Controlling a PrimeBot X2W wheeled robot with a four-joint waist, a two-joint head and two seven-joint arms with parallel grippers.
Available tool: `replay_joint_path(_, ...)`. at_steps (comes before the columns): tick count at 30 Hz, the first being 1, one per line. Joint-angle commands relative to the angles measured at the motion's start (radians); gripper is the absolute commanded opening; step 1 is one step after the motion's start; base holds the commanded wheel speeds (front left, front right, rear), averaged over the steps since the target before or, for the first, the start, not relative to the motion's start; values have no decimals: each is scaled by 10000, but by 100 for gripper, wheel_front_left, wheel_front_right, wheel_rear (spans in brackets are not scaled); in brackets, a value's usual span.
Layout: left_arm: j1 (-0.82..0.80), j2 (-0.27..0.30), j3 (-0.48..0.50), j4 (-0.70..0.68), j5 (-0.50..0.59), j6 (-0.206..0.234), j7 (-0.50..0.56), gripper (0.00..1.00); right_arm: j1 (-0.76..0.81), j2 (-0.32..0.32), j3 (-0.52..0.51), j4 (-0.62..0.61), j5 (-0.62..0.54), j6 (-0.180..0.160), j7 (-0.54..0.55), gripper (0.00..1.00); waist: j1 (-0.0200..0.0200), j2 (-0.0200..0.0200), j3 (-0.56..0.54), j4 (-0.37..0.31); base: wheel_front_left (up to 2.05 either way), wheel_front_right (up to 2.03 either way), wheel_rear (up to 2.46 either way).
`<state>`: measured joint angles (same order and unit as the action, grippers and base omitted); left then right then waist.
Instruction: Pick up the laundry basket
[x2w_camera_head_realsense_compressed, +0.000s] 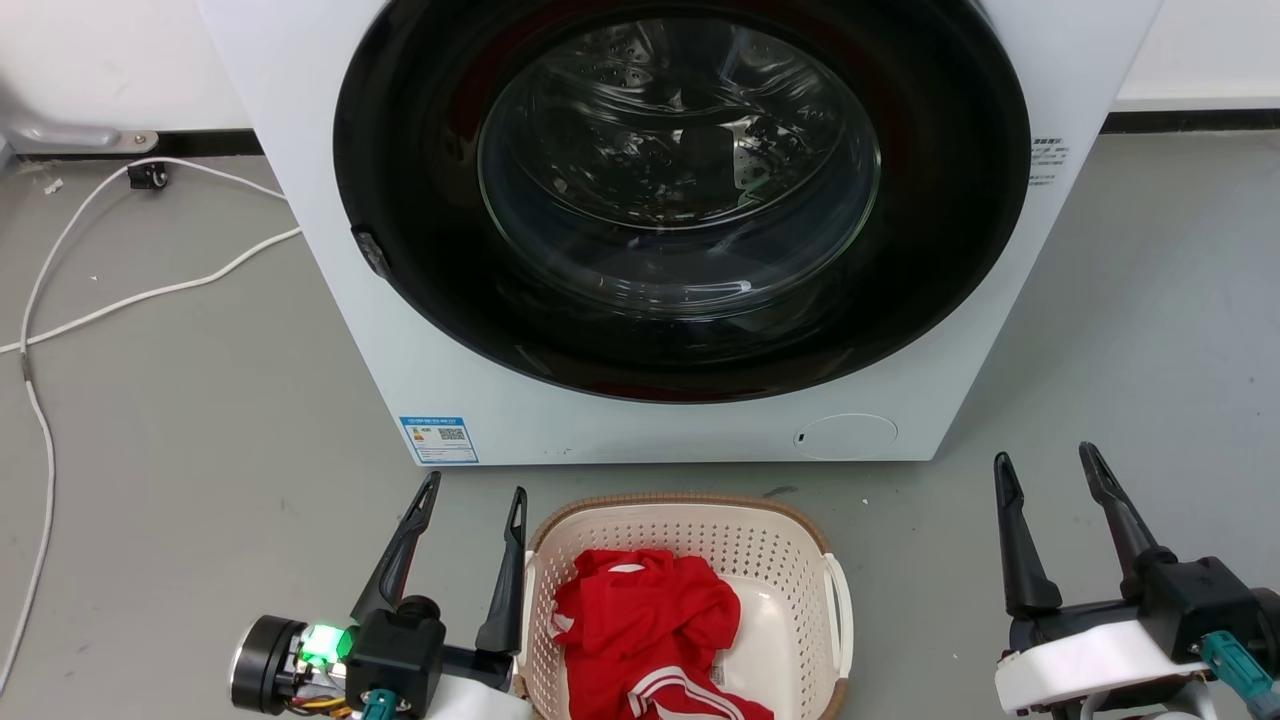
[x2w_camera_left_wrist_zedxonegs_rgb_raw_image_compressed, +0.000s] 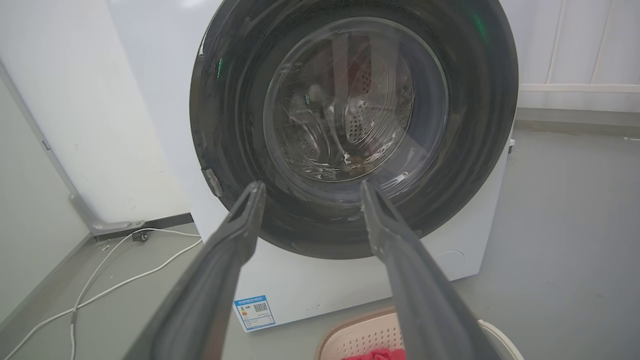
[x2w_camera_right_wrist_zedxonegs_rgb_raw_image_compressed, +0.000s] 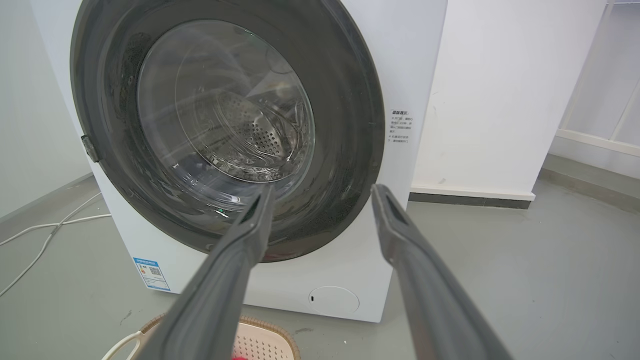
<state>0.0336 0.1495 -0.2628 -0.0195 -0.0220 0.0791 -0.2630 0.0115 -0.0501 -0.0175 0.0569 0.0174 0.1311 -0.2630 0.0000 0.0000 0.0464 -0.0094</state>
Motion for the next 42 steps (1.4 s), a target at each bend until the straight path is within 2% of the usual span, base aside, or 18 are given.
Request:
replay_joint_path(1, 47, -26, 37, 20, 38, -48, -28, 100, 14, -2, 0, 25, 44, -7, -27, 100, 0, 0, 14, -1, 0, 0, 0)
replay_joint_path(15, -97, -225, 315, 422, -75, -407, -26, 100, -197, 0, -104, 77, 73, -5, -27, 100, 0, 0, 351, -35, 0, 0, 0)
replay_joint_path(21, -578, -331, 570, 852, -152, -697, -26, 100, -648, 0, -84, 333, -132, -7, -26, 100, 0, 0, 1198, -144, 0, 0, 0)
replay_joint_path(28, -1688, -378, 987, 1543, -235, -1020, -26, 100, -1837, 0, 67, 918, -199, -5, -24, 100, 0, 0, 3101, -238, 0, 0, 0)
replay_joint_path(32, -2611, -277, 1134, 2467, -226, -1334, -26, 100, -2657, 2, 87, 1643, -126, -7, -24, 100, 0, 0, 4227, -166, 0, 0, 0)
replay_joint_path(37, -4049, -316, 1318, 4621, -364, -1521, -26, 100, -3774, -6, 117, 3203, -92, -7, 263, 100, 0, 0, 5243, -56, 0, 0, 0)
replay_joint_path(42, -5426, -90, 1187, 6570, -306, -1747, -26, 100, -4954, 2, 207, 4802, 21, -7, 703, 100, 0, 0, 6067, 7, 0, 0, 0)
